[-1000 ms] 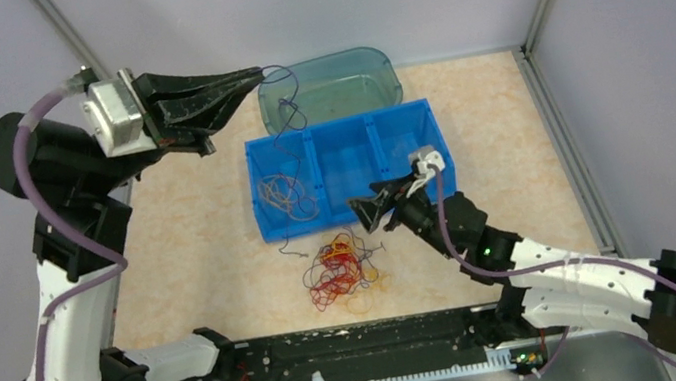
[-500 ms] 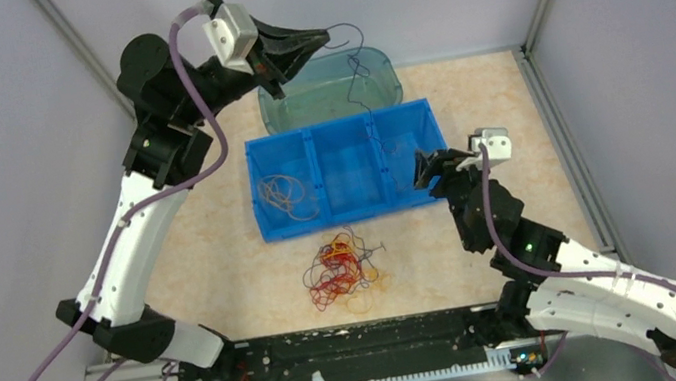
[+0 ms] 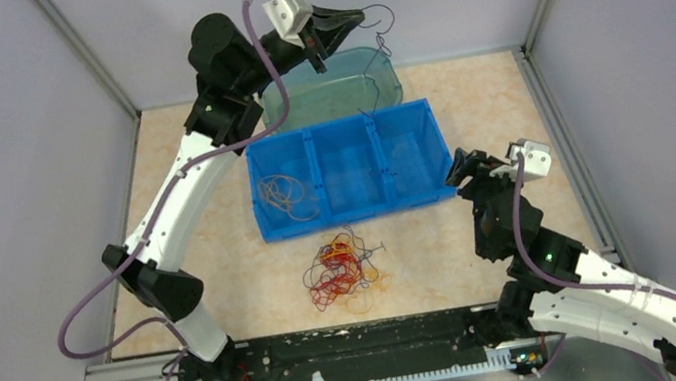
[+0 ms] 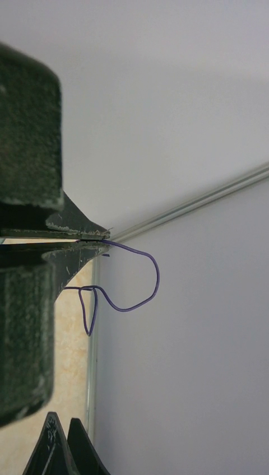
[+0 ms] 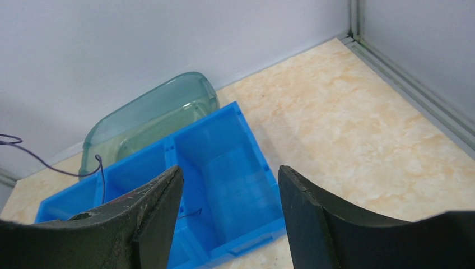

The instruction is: Untangle the cables

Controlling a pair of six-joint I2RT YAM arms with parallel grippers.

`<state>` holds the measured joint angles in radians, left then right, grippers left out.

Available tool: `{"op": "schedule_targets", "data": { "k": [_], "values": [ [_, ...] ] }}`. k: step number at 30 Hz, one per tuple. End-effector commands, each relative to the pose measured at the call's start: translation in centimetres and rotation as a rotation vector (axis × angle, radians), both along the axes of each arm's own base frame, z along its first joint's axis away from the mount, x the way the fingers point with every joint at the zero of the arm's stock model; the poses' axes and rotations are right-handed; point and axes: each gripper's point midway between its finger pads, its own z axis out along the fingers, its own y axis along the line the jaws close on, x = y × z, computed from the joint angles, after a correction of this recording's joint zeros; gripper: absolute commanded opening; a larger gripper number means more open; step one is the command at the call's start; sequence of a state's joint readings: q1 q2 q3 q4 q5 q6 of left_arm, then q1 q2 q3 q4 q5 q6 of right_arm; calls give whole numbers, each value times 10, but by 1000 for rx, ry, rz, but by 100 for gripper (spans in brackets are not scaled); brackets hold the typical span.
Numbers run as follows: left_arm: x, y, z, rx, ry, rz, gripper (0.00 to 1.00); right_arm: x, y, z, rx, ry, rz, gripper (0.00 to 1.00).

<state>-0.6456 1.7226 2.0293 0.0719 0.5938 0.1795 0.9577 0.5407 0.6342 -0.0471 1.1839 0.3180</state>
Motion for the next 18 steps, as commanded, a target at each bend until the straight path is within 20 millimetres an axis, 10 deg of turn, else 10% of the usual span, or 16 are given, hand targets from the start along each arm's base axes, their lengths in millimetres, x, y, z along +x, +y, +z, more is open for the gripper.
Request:
{"op": "schedule_targets", "data": {
  "k": [1,11,18],
  "values": [
    [18,-10,-5,-28,-36,33,0,-3,-16,1,16,-3,-75,63],
    [37,-34,0,-46,-52,37,0,-2,-14,-4,3,4,-63,63],
    [38,-55,-52,60,-14,34,0,-1,-8,-9,20,13,-40,63]
  ]
}}
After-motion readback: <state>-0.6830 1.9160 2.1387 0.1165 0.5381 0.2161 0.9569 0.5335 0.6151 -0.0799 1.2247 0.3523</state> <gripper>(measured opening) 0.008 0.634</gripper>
